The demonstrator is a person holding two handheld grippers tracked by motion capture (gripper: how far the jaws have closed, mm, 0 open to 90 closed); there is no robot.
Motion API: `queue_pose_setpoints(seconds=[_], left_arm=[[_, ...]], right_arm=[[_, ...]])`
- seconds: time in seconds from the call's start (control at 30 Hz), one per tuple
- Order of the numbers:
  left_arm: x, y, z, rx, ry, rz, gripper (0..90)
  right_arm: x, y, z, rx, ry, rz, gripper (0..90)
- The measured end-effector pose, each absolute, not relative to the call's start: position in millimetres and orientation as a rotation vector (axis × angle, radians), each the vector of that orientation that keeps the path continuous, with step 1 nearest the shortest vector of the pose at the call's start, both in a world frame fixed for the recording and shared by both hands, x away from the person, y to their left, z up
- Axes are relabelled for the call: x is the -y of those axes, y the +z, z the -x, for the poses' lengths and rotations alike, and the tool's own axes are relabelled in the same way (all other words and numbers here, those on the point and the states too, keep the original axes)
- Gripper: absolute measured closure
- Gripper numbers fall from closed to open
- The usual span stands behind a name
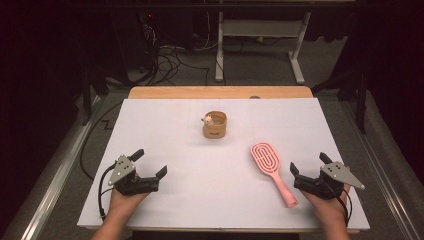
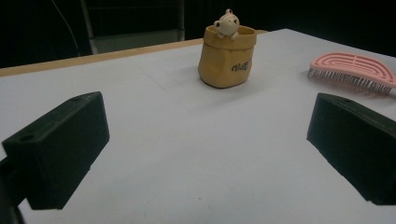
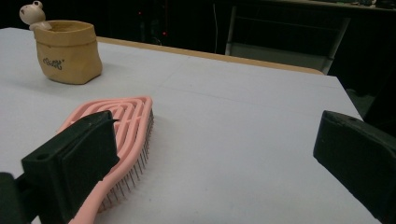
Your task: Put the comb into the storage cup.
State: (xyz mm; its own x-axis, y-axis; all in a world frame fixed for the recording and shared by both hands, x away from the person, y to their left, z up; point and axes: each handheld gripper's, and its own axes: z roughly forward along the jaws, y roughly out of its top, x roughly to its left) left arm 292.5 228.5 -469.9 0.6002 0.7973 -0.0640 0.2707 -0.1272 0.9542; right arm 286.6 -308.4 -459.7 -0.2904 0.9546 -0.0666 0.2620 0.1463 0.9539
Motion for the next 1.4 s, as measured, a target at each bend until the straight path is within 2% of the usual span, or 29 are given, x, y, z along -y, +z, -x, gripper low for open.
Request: queue_pose_setpoints(seconds=[1.4], left_arm=[[-228.8, -471.5, -295.4, -0.895, 0.588, -1.696, 0.0]], right_arm=[[312.5, -459.1, -296.1, -1.781, 1.102, -1.247, 0.3]])
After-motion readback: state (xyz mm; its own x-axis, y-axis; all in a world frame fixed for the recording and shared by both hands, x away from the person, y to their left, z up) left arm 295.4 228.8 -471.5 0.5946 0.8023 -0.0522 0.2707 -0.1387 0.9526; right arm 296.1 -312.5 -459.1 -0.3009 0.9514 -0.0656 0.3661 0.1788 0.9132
